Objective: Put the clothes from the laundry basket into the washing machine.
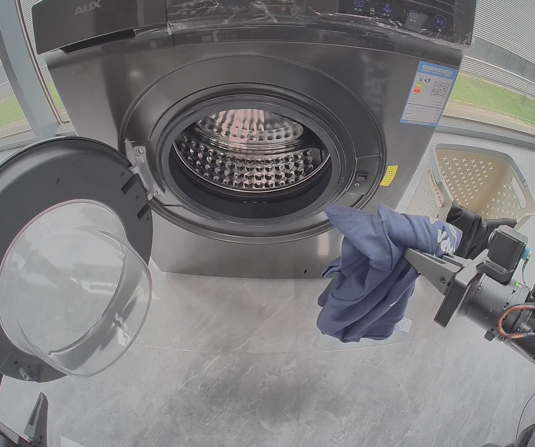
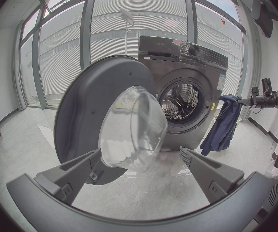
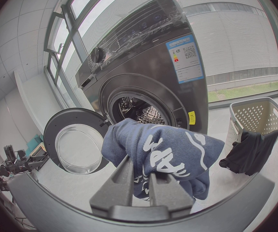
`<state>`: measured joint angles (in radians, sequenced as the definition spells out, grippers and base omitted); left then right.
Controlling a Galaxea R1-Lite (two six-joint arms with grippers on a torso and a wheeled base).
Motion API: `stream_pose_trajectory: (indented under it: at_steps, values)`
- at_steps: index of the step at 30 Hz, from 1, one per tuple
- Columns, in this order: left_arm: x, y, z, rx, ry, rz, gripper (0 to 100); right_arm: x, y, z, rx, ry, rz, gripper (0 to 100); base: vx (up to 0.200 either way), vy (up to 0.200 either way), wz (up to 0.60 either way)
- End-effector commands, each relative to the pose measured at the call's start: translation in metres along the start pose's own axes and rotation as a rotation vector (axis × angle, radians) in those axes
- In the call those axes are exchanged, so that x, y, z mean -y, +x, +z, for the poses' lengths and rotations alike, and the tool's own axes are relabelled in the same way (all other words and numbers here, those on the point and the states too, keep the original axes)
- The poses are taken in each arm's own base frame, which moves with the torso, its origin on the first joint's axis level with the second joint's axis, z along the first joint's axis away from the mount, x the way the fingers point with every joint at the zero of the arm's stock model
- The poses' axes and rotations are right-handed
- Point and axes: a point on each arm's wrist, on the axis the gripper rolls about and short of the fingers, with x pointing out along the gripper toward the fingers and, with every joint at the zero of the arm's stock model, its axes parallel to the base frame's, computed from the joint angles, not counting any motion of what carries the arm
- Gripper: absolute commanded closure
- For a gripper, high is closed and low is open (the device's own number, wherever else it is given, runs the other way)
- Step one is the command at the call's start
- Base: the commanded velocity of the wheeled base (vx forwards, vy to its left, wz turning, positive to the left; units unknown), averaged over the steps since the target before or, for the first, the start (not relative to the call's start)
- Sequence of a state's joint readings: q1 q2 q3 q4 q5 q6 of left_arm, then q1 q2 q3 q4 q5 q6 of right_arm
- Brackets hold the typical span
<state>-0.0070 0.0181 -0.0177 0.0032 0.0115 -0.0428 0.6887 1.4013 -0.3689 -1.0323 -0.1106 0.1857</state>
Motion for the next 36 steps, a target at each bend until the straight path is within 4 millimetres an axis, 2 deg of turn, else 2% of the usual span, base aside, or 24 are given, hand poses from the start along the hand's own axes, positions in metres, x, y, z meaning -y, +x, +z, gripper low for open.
stream_pose_trajectory:
  at_steps: [1,13,18,36]
  values:
    - [0.0,0.001,-0.004,-0.007,0.0,0.005,0,0.001,-0.002,-0.002,-0.008,-0.001,-0.001,100,0.0,0.0,0.0]
    - [0.0,0.0,-0.004,-0.005,0.001,0.005,0,-0.004,0.0,-0.005,-0.022,0.059,0.028,100,0.0,0.0,0.0]
    - [0.0,0.0,-0.004,-0.005,0.004,0.005,0,-0.003,0.002,-0.016,-0.072,0.071,0.026,100,0.0,0.0,0.0]
    - [0.0,0.001,-0.005,-0.007,0.063,0.002,0,-0.006,0.002,-0.012,-0.061,0.074,0.055,100,0.0,0.0,0.0]
